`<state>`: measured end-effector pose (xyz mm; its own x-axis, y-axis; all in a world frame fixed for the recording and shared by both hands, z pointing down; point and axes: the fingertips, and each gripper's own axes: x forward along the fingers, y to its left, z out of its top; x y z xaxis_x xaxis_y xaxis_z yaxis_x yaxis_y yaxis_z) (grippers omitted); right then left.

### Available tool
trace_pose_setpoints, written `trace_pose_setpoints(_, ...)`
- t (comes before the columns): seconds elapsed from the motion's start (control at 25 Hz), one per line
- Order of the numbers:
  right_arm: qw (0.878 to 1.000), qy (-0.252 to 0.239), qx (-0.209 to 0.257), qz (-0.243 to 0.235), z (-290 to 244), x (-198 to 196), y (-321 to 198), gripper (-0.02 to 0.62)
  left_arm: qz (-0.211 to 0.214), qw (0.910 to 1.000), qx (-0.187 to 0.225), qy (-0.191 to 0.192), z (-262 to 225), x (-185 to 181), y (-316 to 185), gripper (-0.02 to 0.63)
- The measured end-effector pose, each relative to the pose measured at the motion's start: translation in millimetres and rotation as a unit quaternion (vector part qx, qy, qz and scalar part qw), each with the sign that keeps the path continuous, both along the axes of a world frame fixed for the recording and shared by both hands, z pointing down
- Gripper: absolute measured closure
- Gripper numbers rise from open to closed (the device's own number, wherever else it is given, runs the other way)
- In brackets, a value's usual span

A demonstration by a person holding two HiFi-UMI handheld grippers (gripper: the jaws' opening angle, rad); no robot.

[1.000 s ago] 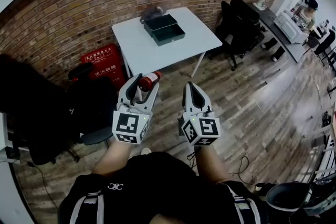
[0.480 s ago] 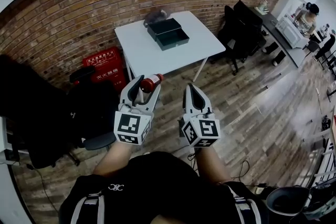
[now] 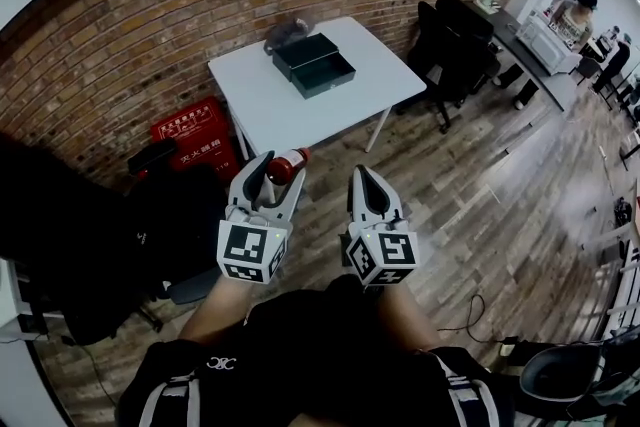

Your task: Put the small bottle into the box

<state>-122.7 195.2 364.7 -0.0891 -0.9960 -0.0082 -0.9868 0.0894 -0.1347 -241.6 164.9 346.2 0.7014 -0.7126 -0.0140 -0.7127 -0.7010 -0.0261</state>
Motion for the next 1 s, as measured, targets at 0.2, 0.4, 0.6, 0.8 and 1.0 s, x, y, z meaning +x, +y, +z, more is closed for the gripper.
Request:
trace_pose_setpoints(0.2,1.0,-0.001,-0.003,0.004,5.6,9.7,-16.1,0.568,0.004,0.9999,-0.011,-0.001,9.1,8.6,-18.1,0.382)
trace_pose_setpoints(0.4,1.0,-0.01,-0.01,0.005,13.2,30.6,-45.6,0.568,0.007,0.9998,-0.019,-0.007,14.6,26.5,-44.9,0.382)
trace_pose_setpoints(0.6,1.0,-0.012,-0.009,-0.002,10.1,49.0,-81.1,0.568,0.001,0.9998,-0.017,-0.01,8.7,45.5,-82.0,0.382)
trace_pose_setpoints(0.8,1.0,-0.016,-0.013,-0.014,11.1,76.5,-117.6,0.568,-0.007,0.9997,-0.019,-0.014,4.7,73.5,-116.9,0.382)
trace_pose_setpoints(1.0,0.999,-0.019,-0.012,-0.031,9.1,107.4,-149.2,0.568,-0.019,0.9994,-0.025,-0.014,3.7,105.6,-146.1,0.382)
